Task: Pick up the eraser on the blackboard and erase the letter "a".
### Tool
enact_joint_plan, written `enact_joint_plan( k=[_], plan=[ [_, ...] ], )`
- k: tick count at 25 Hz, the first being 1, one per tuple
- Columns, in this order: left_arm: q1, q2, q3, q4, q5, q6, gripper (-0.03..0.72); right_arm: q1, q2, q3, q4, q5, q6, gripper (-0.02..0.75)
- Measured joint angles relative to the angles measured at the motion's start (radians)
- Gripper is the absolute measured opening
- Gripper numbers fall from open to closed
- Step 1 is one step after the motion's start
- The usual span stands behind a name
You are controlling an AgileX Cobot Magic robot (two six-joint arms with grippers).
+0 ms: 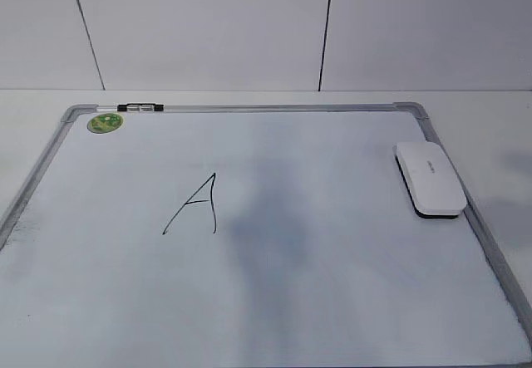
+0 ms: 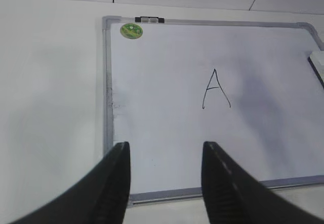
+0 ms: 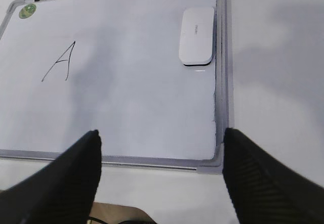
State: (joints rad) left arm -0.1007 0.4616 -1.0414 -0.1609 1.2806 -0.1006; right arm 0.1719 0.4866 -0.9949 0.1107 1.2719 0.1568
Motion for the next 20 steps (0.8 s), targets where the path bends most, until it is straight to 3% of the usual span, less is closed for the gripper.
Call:
enact_joint_plan(
  k=[11, 20],
  plan=[
    [0.0, -0.18, 0.201, -0.009, 0.0, 0.014, 0.348, 0.0, -0.2, 0.212, -0.019, 0.0, -0.052, 0.593],
    [0.0, -0.312, 0.301, 0.023, 0.0, 0.075, 0.348, 0.0, -0.347, 0.316, -0.131, 0.0, -0.085, 0.593]
  ],
)
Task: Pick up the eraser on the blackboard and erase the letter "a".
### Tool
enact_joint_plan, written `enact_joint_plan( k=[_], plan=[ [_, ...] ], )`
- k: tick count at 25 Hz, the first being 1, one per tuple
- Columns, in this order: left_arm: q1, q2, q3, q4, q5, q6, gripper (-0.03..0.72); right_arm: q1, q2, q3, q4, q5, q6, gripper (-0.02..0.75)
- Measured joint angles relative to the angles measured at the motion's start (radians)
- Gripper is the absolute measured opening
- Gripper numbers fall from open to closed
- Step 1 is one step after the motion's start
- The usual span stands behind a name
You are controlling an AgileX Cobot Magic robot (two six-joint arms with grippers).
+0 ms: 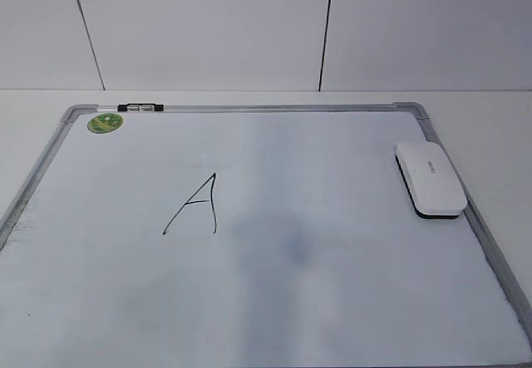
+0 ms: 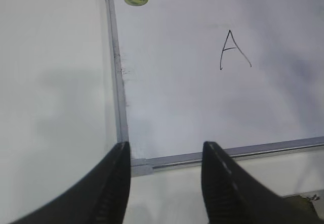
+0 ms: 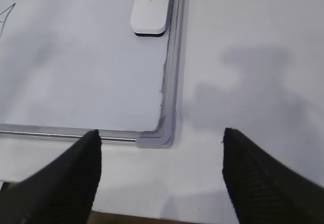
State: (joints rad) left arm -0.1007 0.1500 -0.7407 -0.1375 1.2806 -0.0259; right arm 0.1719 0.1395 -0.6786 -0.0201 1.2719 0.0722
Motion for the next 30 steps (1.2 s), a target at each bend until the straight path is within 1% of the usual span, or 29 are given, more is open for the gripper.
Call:
enact_joint_plan(
  k=[5, 11, 16, 22, 26, 30],
  plan=[
    [0.0, -0.045, 0.069, 0.01, 0.0, 0.003, 0.348, 0.0, -0.059, 0.037, -0.051, 0.0, -0.001, 0.593],
    [0.0, -0.055, 0.143, 0.011, -0.008, 0.003, 0.348, 0.0, -0.094, 0.1, -0.072, 0.0, -0.002, 0.593],
    [0.0, -0.055, 0.172, 0.011, -0.067, 0.003, 0.348, 0.0, -0.108, 0.133, -0.076, -0.004, -0.002, 0.593],
    [0.0, -0.055, 0.226, 0.011, -0.149, 0.003, 0.348, 0.0, -0.112, 0.151, -0.085, -0.07, -0.002, 0.593],
    [0.0, -0.055, 0.235, 0.011, -0.172, 0.005, 0.348, 0.0, -0.112, 0.173, -0.091, -0.109, -0.003, 0.593],
    [0.0, -0.055, 0.235, 0.011, -0.174, 0.005, 0.348, 0.0, -0.112, 0.177, -0.093, -0.113, -0.004, 0.593]
  ],
)
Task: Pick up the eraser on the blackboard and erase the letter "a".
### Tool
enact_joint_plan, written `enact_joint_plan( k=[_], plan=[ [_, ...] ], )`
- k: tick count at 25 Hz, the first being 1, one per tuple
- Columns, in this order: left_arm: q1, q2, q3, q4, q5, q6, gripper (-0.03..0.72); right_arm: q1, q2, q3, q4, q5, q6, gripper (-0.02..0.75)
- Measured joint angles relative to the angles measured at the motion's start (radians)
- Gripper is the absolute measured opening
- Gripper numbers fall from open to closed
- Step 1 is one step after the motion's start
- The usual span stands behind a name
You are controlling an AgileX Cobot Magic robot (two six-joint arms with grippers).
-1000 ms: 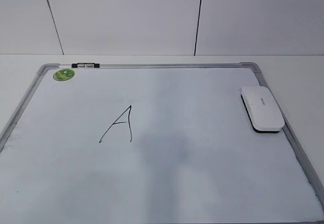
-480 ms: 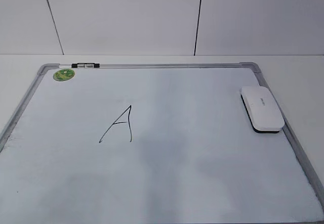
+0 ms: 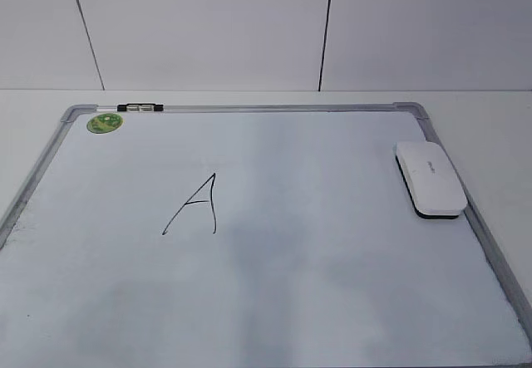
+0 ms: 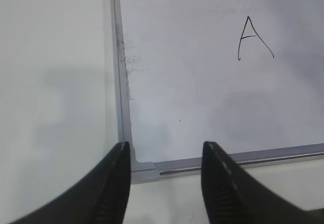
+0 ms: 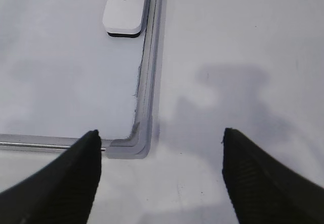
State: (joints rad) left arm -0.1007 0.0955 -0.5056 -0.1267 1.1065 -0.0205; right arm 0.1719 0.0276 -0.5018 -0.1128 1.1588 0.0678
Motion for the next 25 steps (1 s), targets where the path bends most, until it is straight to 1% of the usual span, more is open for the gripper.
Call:
enact_joint_plan(
  k=[15, 21, 25],
  plan=[
    [0.0, 0.0, 0.0, 0.0, -0.002, 0.002, 0.346, 0.0, 0.0, 0.0, 0.0, -0.003, -0.002, 0.593],
    [0.0, -0.01, 0.0, 0.0, -0.002, 0.002, 0.308, 0.0, -0.002, 0.0, 0.0, -0.005, -0.002, 0.593],
    [0.0, -0.059, 0.0, 0.0, -0.002, 0.002, 0.288, 0.0, -0.038, 0.0, -0.002, -0.005, -0.002, 0.593]
  ],
)
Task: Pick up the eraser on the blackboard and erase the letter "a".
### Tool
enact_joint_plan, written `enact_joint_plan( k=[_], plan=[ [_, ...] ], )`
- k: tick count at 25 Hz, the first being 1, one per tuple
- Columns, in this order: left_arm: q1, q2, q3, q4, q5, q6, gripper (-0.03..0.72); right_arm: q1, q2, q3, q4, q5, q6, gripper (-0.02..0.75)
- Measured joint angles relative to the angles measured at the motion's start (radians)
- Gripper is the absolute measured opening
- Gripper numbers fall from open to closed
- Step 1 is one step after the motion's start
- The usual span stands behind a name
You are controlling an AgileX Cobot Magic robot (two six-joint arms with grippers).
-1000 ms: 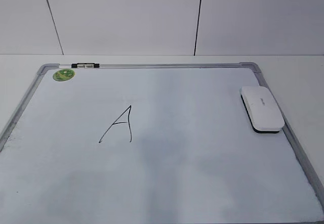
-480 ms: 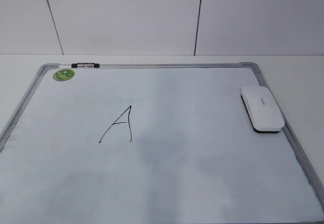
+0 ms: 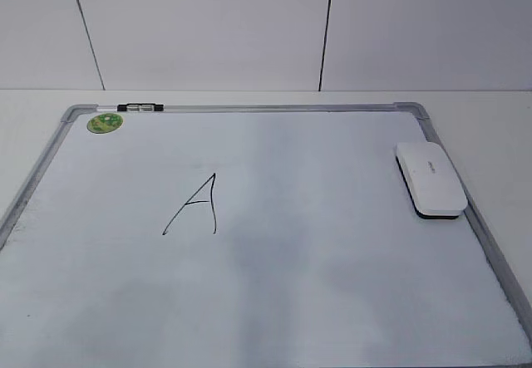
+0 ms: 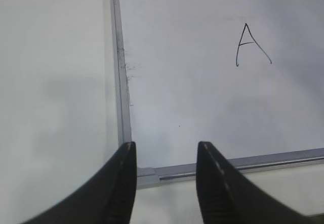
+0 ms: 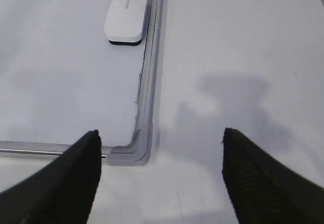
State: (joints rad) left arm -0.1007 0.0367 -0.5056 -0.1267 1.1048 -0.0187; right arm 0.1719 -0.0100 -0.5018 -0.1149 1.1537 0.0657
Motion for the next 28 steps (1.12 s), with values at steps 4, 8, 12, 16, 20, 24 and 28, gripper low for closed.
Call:
enact_joint_plan(
  k=[4, 8, 12, 16, 20, 24, 28],
  plan=[
    [0.0, -0.026, 0.001, 0.0, 0.0, 0.0, 0.253, 0.0, -0.006, 0.0, 0.0, -0.002, 0.0, 0.593],
    [0.0, -0.026, 0.001, -0.002, 0.0, 0.0, 0.241, 0.0, -0.006, 0.001, 0.0, -0.002, 0.0, 0.592],
    [0.0, -0.026, 0.001, -0.002, 0.0, 0.0, 0.236, 0.0, -0.006, 0.001, 0.0, -0.002, 0.0, 0.592],
    [0.007, -0.026, 0.001, -0.002, 0.0, 0.0, 0.235, -0.013, -0.006, 0.001, 0.0, -0.002, 0.0, 0.592],
    [0.039, -0.026, 0.001, -0.003, 0.0, 0.0, 0.235, -0.053, -0.006, 0.001, 0.0, -0.002, 0.0, 0.592],
    [0.07, -0.026, 0.001, -0.003, 0.0, 0.0, 0.235, -0.083, -0.006, 0.001, 0.0, -0.002, 0.0, 0.592],
    [0.101, -0.026, 0.001, -0.003, 0.0, 0.0, 0.235, -0.114, -0.006, 0.001, 0.0, -0.002, -0.002, 0.592]
  ],
)
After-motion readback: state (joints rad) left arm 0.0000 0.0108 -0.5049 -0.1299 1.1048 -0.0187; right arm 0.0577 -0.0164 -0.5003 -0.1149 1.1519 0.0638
